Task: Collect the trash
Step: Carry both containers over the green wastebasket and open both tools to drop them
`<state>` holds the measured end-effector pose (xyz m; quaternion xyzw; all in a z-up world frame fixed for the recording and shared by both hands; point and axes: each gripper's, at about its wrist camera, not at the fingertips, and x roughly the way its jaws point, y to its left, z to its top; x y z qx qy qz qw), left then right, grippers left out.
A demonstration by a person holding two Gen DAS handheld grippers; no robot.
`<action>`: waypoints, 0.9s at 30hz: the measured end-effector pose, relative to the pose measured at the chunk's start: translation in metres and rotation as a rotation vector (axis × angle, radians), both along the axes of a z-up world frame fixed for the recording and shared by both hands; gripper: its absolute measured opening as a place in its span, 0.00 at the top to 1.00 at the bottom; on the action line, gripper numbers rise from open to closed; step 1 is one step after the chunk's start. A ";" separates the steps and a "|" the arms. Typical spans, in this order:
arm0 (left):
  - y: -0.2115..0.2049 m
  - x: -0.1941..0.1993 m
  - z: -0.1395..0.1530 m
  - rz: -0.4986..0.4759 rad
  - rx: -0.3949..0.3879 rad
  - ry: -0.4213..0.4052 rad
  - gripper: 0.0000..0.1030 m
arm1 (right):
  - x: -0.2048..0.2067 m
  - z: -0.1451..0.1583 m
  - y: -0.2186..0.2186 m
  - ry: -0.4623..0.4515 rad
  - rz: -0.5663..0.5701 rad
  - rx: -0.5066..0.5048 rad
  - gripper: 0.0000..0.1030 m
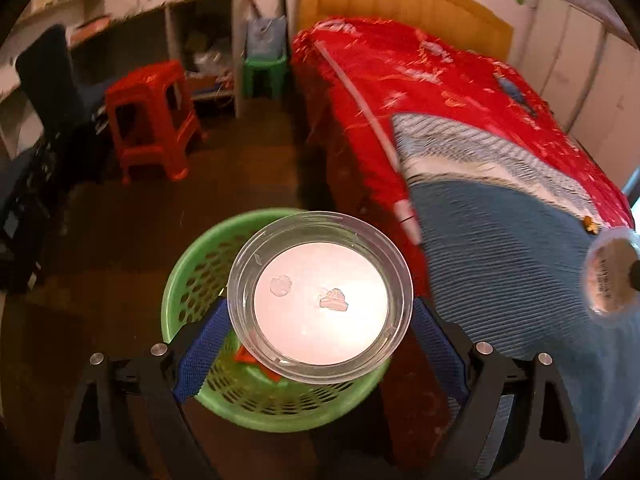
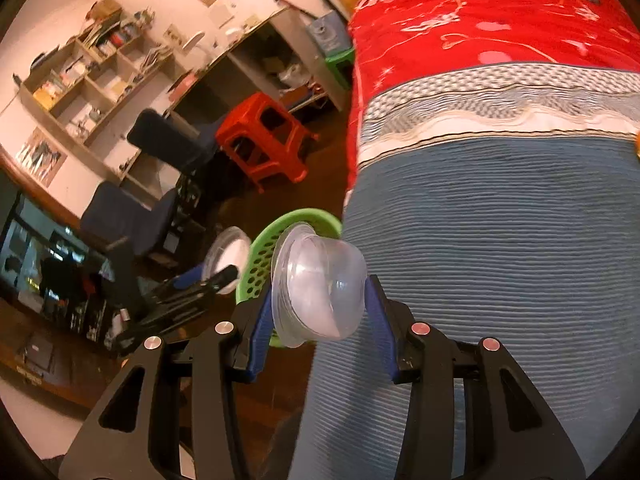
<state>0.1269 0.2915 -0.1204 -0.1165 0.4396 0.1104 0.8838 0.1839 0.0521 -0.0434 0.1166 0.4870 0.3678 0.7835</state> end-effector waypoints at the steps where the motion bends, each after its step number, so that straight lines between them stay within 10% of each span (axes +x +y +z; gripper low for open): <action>1: 0.004 0.001 -0.007 0.008 -0.004 0.012 0.15 | -0.001 -0.002 0.003 0.003 0.006 -0.002 0.57; 14: 0.036 0.004 -0.058 0.065 -0.082 0.100 0.13 | 0.005 -0.018 0.054 0.037 0.067 -0.027 0.57; 27: 0.053 -0.031 -0.044 0.144 -0.109 0.039 0.11 | 0.005 -0.031 0.108 0.051 0.136 -0.052 0.57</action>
